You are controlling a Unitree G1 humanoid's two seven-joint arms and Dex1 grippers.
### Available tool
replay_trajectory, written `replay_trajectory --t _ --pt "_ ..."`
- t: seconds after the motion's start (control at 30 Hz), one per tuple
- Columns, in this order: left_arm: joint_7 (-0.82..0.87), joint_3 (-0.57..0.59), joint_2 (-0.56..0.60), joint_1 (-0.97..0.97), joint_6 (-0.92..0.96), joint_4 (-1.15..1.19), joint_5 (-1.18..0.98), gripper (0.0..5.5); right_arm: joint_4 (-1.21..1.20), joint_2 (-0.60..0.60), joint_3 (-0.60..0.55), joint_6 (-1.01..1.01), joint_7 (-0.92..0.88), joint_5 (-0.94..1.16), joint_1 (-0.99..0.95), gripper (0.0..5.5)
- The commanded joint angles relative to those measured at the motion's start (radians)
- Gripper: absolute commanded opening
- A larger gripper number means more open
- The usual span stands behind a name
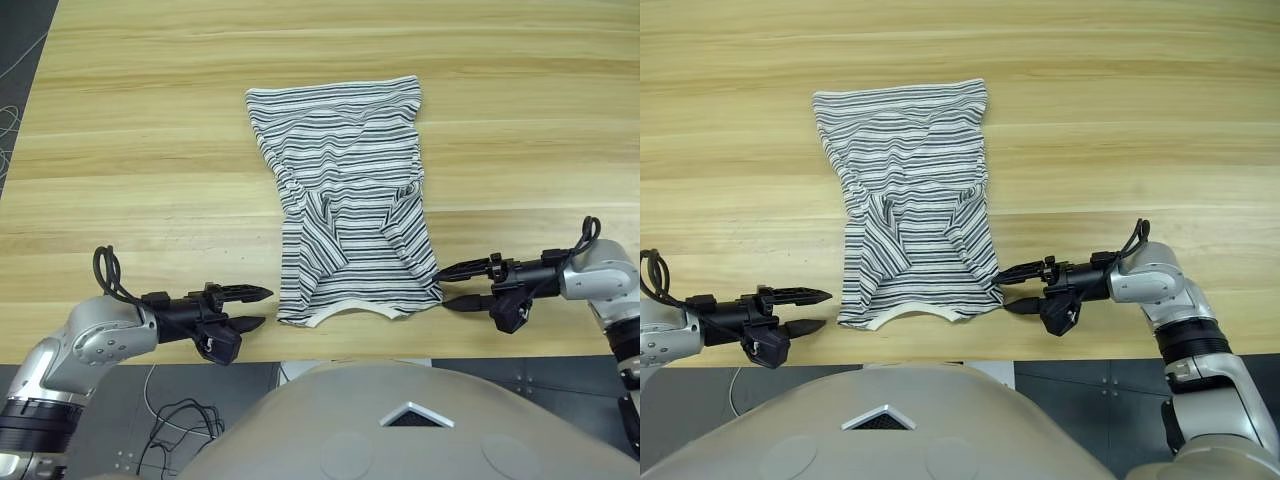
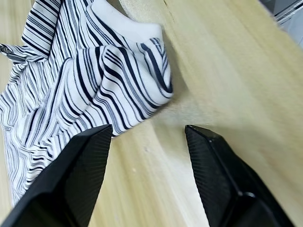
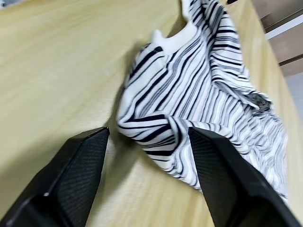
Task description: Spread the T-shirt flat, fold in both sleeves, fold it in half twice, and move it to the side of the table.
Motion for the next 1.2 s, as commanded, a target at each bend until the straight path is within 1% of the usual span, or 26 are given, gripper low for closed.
replay_trajectory --t 0.03,0.23,0.37,0.4,0.43,0.47,0.6,0.8,0.87,0.9,0.93,1.0,1.07,1.13,1.17,1.2 --pt "0.061 -0.044 -0.029 -0.032 -0.022 0.041 0.078 2.85 0.067 0.029 0.026 -0.007 -0.083 -0.083 -0.041 3.1" --pt "0.121 -0.11 -0.041 -0.084 -0.022 0.062 0.126 2.85 0.111 0.035 0.062 -0.022 -0.204 -0.18 -0.068 3.1" --pt "0.135 -0.157 -0.042 -0.109 -0.02 0.077 0.129 2.85 0.086 -0.002 0.143 -0.025 -0.216 -0.156 -0.059 3.1" --pt "0.136 -0.167 -0.039 -0.111 -0.02 0.083 0.126 2.65 0.084 -0.013 0.16 -0.027 -0.218 -0.15 -0.061 2.9" --pt "0.138 -0.18 -0.038 -0.112 -0.018 0.091 0.122 2.59 0.081 -0.022 0.174 -0.02 -0.219 -0.142 -0.063 2.83" --pt "0.14 -0.191 -0.038 -0.114 -0.017 0.097 0.119 2.32 0.077 -0.029 0.186 -0.016 -0.224 -0.137 -0.065 2.53" --pt "0.156 -0.219 -0.04 -0.12 -0.015 0.107 0.114 1.75 0.072 -0.042 0.225 0.003 -0.232 -0.112 -0.079 1.84" --pt "0.125 -0.285 -0.038 -0.139 0.003 0.097 0.043 0.55 0.059 -0.052 0.253 0.037 -0.243 -0.08 -0.098 0.49" --pt "0.106 -0.307 -0.034 -0.144 0.02 0.091 0.013 0.25 0.053 -0.055 0.259 0.047 -0.242 -0.068 -0.101 0.17" --pt "0.097 -0.315 -0.03 -0.145 0.028 0.088 0.0 0.15 0.049 -0.058 0.262 0.053 -0.24 -0.061 -0.102 0.11" --pt "0.075 -0.325 -0.022 -0.139 0.054 0.067 -0.052 0.15 0.015 -0.069 0.276 0.102 -0.213 -0.004 -0.098 0.11" --pt "0.027 -0.337 0.001 -0.12 0.143 -0.023 -0.21 0.15 -0.11 -0.111 0.307 0.282 -0.115 0.169 -0.077 0.11" --pt "-0.05 -0.335 0.056 -0.091 0.306 -0.156 -0.398 0.15 -0.269 -0.17 0.318 0.505 -0.007 0.336 -0.059 0.11" --pt "-0.149 -0.311 0.189 -0.042 0.507 -0.304 -0.605 0.15 -0.415 -0.236 0.308 0.748 0.097 0.493 -0.06 0.11" --pt "-0.18 -0.291 0.237 -0.029 0.584 -0.358 -0.685 0.15 -0.469 -0.26 0.294 0.855 0.137 0.56 -0.067 0.11" --pt "-0.216 -0.252 0.29 -0.032 0.65 -0.412 -0.8 0.15 -0.531 -0.291 0.273 0.973 0.18 0.647 -0.084 0.11"
